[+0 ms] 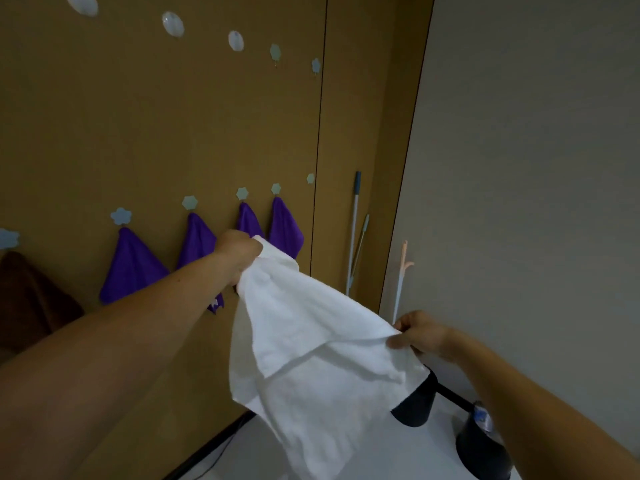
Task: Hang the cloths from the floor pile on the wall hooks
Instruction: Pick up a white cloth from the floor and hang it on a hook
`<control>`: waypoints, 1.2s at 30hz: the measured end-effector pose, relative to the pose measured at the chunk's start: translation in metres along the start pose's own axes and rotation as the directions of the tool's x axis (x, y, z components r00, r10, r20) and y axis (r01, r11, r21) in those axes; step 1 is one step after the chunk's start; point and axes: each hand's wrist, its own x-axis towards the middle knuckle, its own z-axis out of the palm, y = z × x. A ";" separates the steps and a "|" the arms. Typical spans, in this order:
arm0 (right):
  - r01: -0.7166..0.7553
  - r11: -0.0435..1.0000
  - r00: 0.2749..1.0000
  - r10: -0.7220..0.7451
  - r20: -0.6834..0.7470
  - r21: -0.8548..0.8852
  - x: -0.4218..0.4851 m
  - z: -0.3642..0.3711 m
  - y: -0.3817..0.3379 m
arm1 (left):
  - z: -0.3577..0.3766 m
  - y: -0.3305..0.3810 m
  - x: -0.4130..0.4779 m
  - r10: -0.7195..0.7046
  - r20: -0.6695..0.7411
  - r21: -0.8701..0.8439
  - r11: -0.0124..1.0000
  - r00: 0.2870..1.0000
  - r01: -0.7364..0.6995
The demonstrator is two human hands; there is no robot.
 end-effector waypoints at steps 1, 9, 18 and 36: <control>-0.009 1.000 1.000 0.009 -0.002 -0.014 -0.001 -0.003 0.002 | 0.002 -0.002 0.001 -0.001 -0.002 -0.002 1.000 1.000 0.001; 0.118 0.973 0.992 -0.126 0.026 0.198 -0.015 0.013 -0.041 | 0.039 -0.002 -0.023 -0.023 0.166 -0.200 0.978 0.986 0.057; -0.019 0.474 0.998 -0.039 0.043 0.880 -0.004 0.028 -0.101 | 0.095 0.007 -0.079 0.219 0.520 -0.151 0.975 0.825 -0.163; 0.132 0.155 0.957 -0.279 -0.085 0.979 -0.021 -0.015 -0.104 | 0.052 -0.082 -0.026 -0.483 0.611 0.281 0.873 0.628 0.398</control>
